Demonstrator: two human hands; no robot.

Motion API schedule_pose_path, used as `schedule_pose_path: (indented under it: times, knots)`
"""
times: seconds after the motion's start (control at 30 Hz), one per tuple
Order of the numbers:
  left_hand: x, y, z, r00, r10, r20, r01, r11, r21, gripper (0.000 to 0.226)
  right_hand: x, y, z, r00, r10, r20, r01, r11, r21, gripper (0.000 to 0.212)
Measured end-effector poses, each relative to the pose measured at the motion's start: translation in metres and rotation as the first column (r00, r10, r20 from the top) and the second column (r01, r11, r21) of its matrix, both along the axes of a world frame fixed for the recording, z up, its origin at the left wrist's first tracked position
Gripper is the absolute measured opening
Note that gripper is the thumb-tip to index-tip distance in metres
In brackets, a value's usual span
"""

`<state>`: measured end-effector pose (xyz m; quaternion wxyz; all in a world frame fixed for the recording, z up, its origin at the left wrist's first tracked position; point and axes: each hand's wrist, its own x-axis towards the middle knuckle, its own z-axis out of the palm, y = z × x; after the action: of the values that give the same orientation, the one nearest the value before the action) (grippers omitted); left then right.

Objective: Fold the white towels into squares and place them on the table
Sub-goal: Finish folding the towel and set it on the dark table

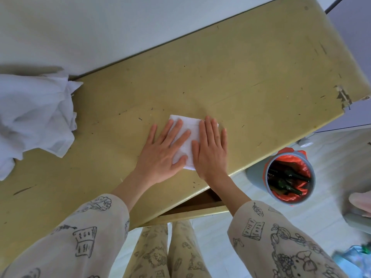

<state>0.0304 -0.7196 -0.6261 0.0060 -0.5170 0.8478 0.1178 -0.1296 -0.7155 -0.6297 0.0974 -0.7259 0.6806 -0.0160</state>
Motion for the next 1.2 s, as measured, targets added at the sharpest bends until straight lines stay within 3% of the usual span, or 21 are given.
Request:
schedule_pose_path:
  times: [0.27, 0.4, 0.5, 0.57, 0.63, 0.9, 1.03, 1.2]
  knots:
    - [-0.001, 0.003, 0.0, 1.0, 0.012, 0.027, -0.013, 1.0, 0.013, 0.063, -0.001, -0.001, 0.004, 0.999, 0.023, -0.036, -0.02, 0.996, 0.085, 0.061]
    - [-0.004, 0.013, 0.008, 0.995, 0.104, 0.008, -0.104, 0.992, 0.066, 0.059, -0.008, -0.001, 0.024, 0.974, 0.002, 0.228, -0.017, 0.998, 0.063, 0.056]
    - [-0.006, 0.029, 0.011, 0.983, 0.183, -0.028, -0.18, 0.98, 0.081, 0.055, -0.011, 0.003, 0.045, 0.861, -0.304, 0.407, 0.279, 0.953, 0.121, 0.048]
    - [-0.005, 0.039, 0.012, 0.98, 0.196, -0.023, -0.194, 0.979, 0.071, 0.052, -0.006, 0.003, 0.052, 0.777, -0.486, 0.4, 0.424, 0.874, 0.239, 0.036]
    - [-0.004, 0.046, 0.013, 0.979, 0.202, -0.025, -0.2, 0.978, 0.067, 0.051, 0.002, 0.002, 0.055, 0.729, -0.579, 0.365, 0.462, 0.81, 0.361, 0.031]
    - [0.008, 0.059, 0.021, 0.98, 0.199, 0.005, -0.198, 0.973, 0.121, 0.05, 0.028, 0.002, 0.06, 0.638, -0.709, 0.301, 0.518, 0.684, 0.513, 0.037]
    - [0.018, 0.072, 0.025, 0.977, 0.212, 0.0, -0.209, 0.966, 0.154, 0.05, 0.034, 0.008, 0.06, 0.563, -0.757, 0.333, 0.513, 0.636, 0.577, 0.018]
    - [0.029, 0.092, 0.029, 0.974, 0.224, 0.03, -0.225, 0.954, 0.2, 0.051, 0.049, 0.023, 0.065, 0.675, -0.679, 0.288, 0.473, 0.698, 0.538, 0.021]
